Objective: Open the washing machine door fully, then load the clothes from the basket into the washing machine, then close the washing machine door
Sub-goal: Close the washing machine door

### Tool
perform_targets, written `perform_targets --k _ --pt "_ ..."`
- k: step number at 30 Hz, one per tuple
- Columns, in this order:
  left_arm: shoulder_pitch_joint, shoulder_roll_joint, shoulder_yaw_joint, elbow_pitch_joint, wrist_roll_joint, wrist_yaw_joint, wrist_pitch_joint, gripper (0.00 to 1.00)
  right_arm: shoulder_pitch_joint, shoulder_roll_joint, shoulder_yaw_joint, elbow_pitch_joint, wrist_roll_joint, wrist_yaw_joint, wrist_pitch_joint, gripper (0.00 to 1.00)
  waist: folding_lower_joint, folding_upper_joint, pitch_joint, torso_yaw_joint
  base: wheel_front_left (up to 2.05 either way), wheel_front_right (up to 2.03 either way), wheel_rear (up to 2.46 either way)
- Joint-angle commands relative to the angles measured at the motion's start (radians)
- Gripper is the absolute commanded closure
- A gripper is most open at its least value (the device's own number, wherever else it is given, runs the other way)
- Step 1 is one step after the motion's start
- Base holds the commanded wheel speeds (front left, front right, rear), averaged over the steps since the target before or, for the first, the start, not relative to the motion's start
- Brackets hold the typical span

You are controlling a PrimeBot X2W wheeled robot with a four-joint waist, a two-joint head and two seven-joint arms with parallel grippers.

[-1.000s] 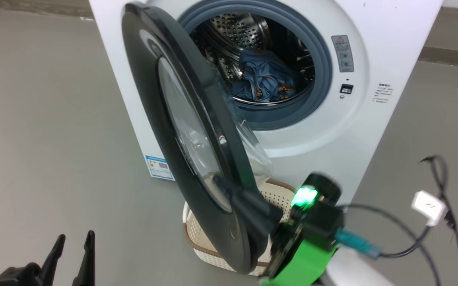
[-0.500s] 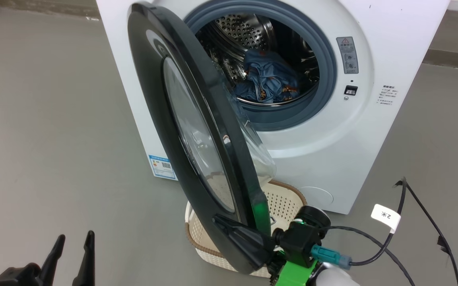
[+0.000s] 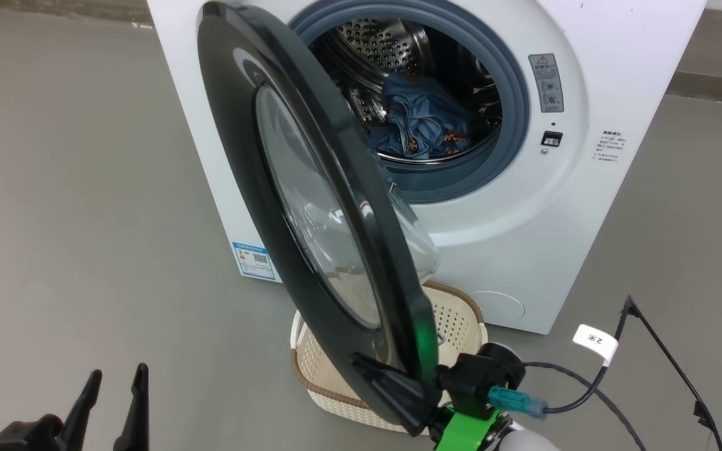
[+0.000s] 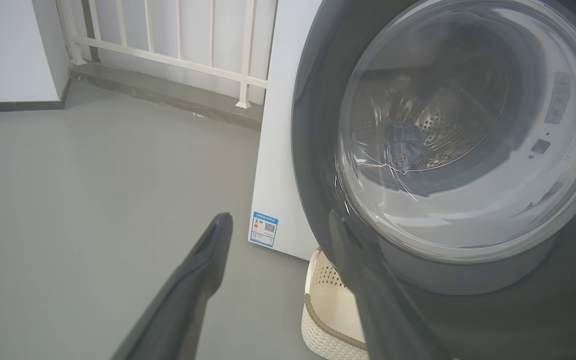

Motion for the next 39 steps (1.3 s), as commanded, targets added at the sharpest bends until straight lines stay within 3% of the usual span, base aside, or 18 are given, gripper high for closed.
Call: perform_targets --k 1,11,24,39 --pt "-0.052 0.020 0.040 -0.017 -0.006 -0.003 -0.006 0.00 -0.021 0.000 -0.011 -0.010 0.014 0.001 -0.010 1.00 0.0000 0.0000 0.001 0.000 0.00 0.00 0.00" --pt "-0.070 0.026 0.038 -0.031 -0.013 -0.003 -0.006 0.00 -0.063 -0.052 -0.137 0.025 0.012 0.001 -0.013 1.00 0.0000 0.0000 0.055 0.004 0.00 0.00 0.00" --pt "-0.163 0.040 0.016 -0.061 -0.038 -0.003 -0.006 0.00 -0.177 -0.096 -0.423 0.052 -0.015 0.001 -0.013 1.00 0.0000 0.0000 0.239 0.028 0.00 0.00 0.00" --pt "-0.249 0.045 -0.009 -0.087 -0.071 -0.003 -0.006 0.00 -0.365 -0.150 -0.575 0.093 -0.069 0.001 -0.013 1.00 0.0000 0.0000 0.392 0.052 0.00 0.00 0.00"
